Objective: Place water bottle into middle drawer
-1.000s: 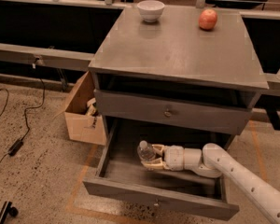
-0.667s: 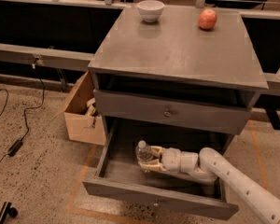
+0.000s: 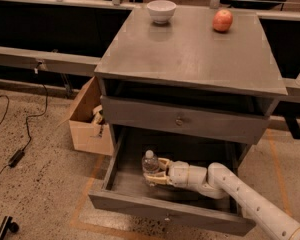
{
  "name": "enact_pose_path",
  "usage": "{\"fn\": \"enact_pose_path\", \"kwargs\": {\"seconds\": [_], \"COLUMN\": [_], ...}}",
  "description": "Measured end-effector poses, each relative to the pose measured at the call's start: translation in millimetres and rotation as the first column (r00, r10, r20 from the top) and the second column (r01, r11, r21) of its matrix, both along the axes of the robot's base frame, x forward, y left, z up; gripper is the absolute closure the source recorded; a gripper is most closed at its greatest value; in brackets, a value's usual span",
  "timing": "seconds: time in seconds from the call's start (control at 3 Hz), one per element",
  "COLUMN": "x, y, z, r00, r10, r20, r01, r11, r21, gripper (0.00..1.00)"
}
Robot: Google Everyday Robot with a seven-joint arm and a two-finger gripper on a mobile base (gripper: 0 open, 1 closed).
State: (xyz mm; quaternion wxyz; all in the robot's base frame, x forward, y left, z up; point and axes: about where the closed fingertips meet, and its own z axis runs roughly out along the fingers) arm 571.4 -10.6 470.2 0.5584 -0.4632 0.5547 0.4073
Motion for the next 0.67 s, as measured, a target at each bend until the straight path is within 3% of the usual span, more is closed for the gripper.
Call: {"fn": "enact_pose_path", "kwargs": {"seconds": [0.33,0.67], "x": [3.4,7.9], "y": [8.2,12.5], "z": [-6.6,-12.5], "r00": [1.0000,1.0000], "r10": [0.000,-0.002], "r20": [-0.002,-0.002], "r01": [0.000,0.002], "r11": [1.000,1.000], "r21": [-0.004,-0.005], "gripper": [0.52,0.28]}}
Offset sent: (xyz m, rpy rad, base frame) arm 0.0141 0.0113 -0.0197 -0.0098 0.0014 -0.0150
